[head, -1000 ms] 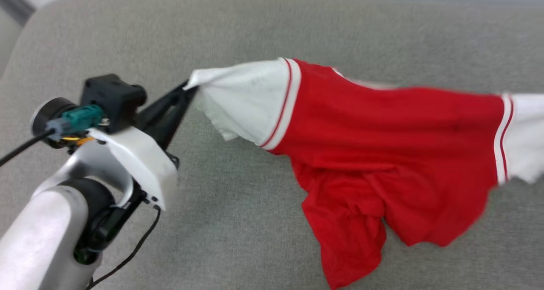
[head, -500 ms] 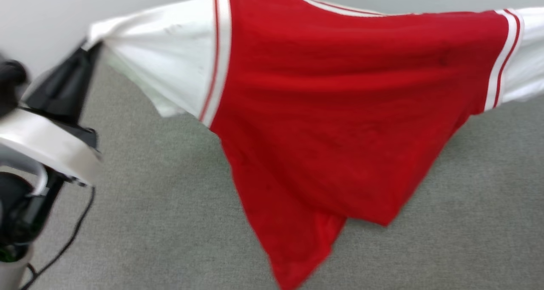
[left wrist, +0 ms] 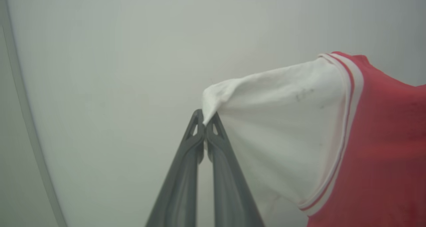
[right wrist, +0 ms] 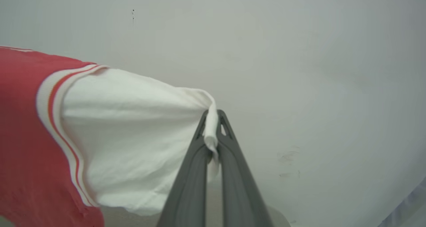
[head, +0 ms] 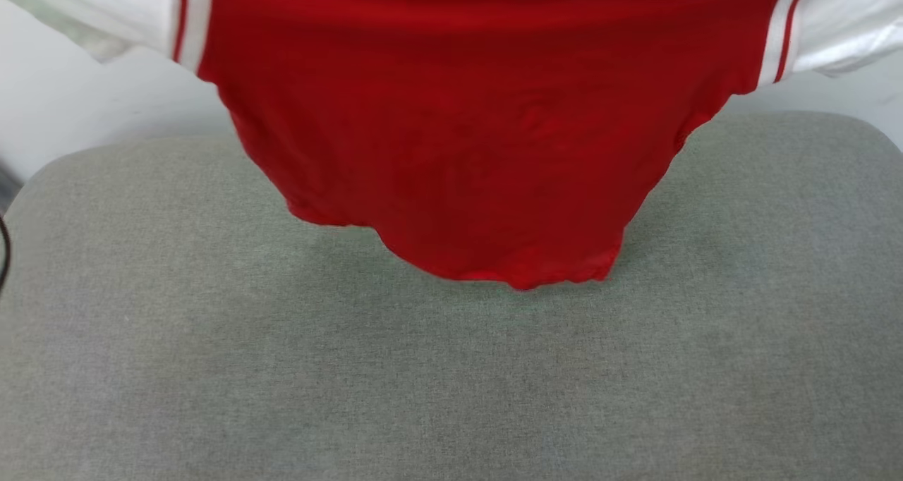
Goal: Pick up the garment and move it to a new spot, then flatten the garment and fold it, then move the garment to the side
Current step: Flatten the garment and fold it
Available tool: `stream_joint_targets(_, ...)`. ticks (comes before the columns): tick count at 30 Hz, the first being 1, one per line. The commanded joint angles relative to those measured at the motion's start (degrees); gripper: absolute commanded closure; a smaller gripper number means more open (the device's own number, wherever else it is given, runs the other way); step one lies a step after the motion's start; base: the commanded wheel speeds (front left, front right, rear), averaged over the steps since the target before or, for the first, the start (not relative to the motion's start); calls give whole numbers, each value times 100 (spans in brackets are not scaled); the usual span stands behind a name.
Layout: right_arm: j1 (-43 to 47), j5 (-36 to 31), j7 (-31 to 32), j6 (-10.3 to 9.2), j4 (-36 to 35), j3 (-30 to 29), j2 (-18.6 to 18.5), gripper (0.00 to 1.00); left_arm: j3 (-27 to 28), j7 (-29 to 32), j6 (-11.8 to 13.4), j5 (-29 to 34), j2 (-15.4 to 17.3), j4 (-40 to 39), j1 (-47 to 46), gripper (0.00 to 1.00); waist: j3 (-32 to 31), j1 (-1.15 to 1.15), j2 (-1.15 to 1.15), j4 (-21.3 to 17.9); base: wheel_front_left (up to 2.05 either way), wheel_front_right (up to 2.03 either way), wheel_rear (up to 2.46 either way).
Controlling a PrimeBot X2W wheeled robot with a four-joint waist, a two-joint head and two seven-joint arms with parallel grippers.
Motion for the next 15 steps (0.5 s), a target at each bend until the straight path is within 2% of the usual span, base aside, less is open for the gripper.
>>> stream_joint_targets(1,-81,11,-23,-4,-39,43,50,100,59,-41,38,2,43,-20,-78,100,14,0,0,-14,0,0,0)
stream_joint_targets(8,-453,-123,-159,-4,-146,81,135,100,113,-66,58,-27,96,69,-481,100,271,0,0,-48,0,0,0)
stream_joint_targets(15,-1006,-283,-291,-4,70,204,64,100,-33,-110,-42,30,189,538,-1112,100,903,0,0,-37,0,0,0)
